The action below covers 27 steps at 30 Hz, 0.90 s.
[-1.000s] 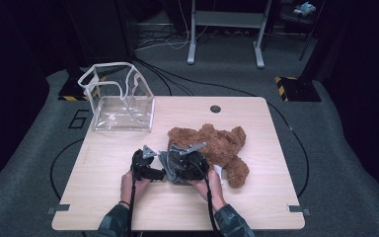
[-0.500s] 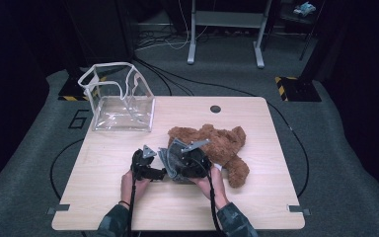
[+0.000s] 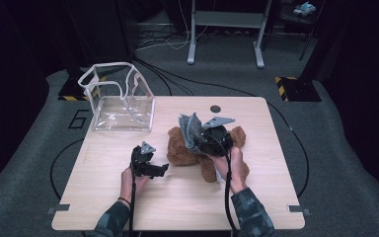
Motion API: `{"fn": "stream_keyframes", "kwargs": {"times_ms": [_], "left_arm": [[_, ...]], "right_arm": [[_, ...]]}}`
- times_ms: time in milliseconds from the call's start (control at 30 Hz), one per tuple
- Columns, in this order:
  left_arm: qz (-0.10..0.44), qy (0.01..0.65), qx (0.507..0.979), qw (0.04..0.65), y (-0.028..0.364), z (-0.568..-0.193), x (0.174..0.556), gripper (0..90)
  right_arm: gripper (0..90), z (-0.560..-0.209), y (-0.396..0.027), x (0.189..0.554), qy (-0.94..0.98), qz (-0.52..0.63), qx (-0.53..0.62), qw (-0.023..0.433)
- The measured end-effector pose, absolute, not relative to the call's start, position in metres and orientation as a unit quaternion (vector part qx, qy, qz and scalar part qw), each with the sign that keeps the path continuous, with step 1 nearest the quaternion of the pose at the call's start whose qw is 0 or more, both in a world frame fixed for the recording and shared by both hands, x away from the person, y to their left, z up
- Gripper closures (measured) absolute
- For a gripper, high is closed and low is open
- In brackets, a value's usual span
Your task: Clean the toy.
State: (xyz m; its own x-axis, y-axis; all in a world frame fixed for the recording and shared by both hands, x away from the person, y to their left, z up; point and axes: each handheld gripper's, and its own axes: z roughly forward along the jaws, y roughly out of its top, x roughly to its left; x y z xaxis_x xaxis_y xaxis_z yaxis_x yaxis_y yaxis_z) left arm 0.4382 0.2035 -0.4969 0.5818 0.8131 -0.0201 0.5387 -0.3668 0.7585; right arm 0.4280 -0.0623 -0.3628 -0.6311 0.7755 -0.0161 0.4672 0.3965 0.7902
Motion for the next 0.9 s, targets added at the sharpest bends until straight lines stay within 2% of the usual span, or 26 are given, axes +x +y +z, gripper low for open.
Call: {"fn": "stream_keyframes", "kwargs": {"times_ms": [400,667,800,900], "left_arm": [[0.209,0.365,0.786,0.454,0.163,-0.429,0.463,3.6],[0.210,0.364,0.812,0.404,0.122,-0.421,0.487,6.9],[0.168,0.351,0.840,0.378,0.112,-0.439,0.494,6.7],[0.192,0.345,0.848,0.354,0.104,-0.453,0.490,5.6]], "right_arm": [[71.8,-0.353,-0.071,0.449,0.789,0.382,0.410,0.252],[71.5,-0.362,-0.066,0.462,0.789,0.369,0.423,0.250],[71.3,-0.371,-0.063,0.466,0.796,0.359,0.423,0.241],[71.1,-0.382,-0.062,0.467,0.802,0.346,0.424,0.238]]}}
